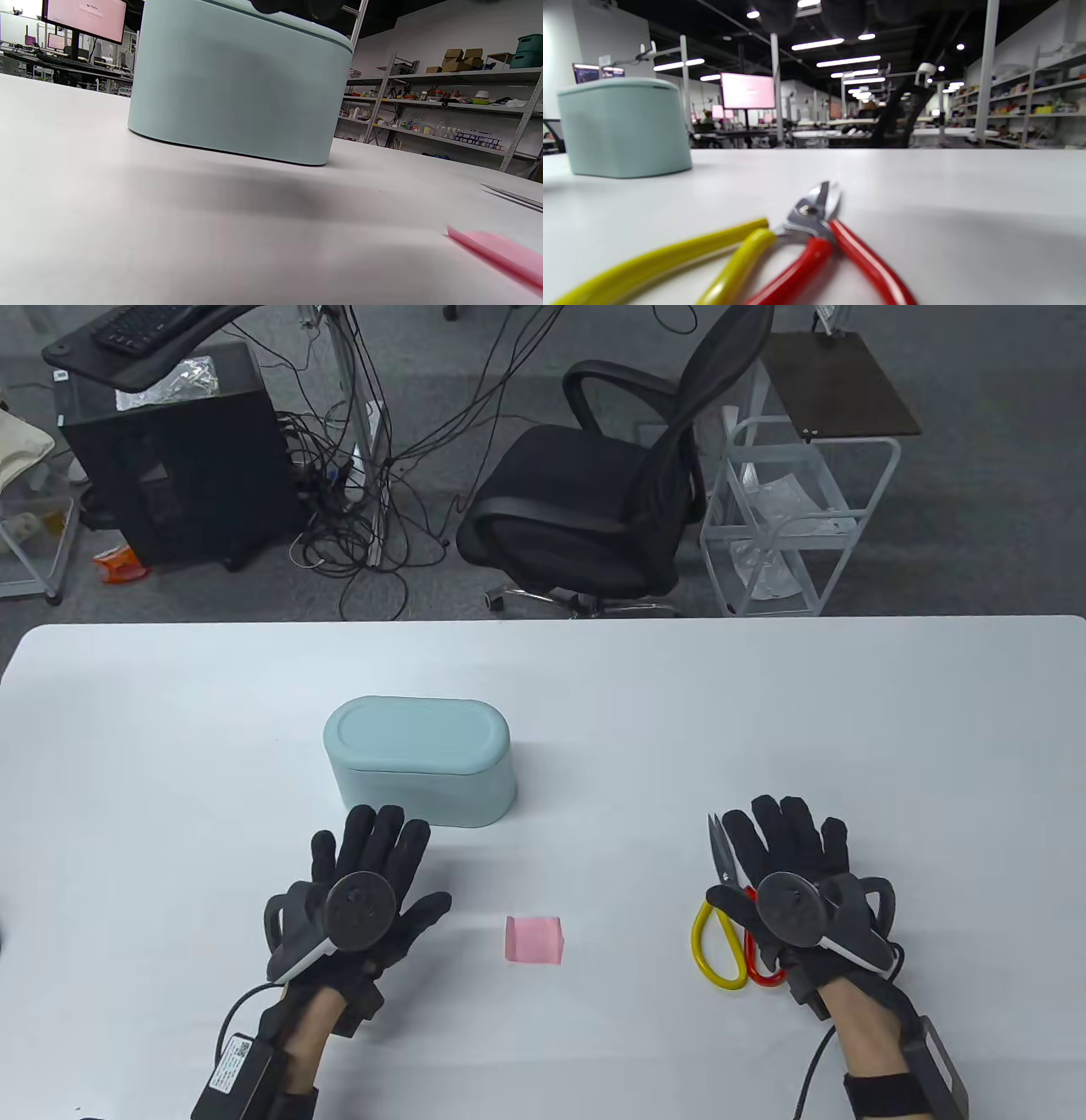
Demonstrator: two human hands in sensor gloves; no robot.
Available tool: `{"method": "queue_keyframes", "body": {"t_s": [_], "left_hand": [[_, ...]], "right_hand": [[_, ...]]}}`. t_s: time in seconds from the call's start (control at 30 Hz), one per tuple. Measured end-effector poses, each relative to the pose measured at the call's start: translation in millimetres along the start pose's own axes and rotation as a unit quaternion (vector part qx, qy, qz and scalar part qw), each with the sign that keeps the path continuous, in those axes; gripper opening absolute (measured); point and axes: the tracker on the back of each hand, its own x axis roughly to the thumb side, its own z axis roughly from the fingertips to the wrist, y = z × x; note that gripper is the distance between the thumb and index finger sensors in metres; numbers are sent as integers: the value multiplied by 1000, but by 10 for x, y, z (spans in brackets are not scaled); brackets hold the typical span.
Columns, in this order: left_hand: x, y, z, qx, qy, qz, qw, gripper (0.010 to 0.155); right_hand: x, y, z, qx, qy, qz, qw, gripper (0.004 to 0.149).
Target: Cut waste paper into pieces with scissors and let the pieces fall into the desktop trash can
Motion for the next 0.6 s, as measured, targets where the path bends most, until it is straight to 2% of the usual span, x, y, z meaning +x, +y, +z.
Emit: {"method": "queue_keyframes", "body": {"t_s": [0.37,0.6], "left_hand": [[27,3,-17,-4,-3,3,1000,90],[0,8,-15,-4,10,0,1000,88]], "right_hand": [[-112,47,-5,15,21,-41,999,84],[-162,62,6,1,30,-62,998,84]]}}
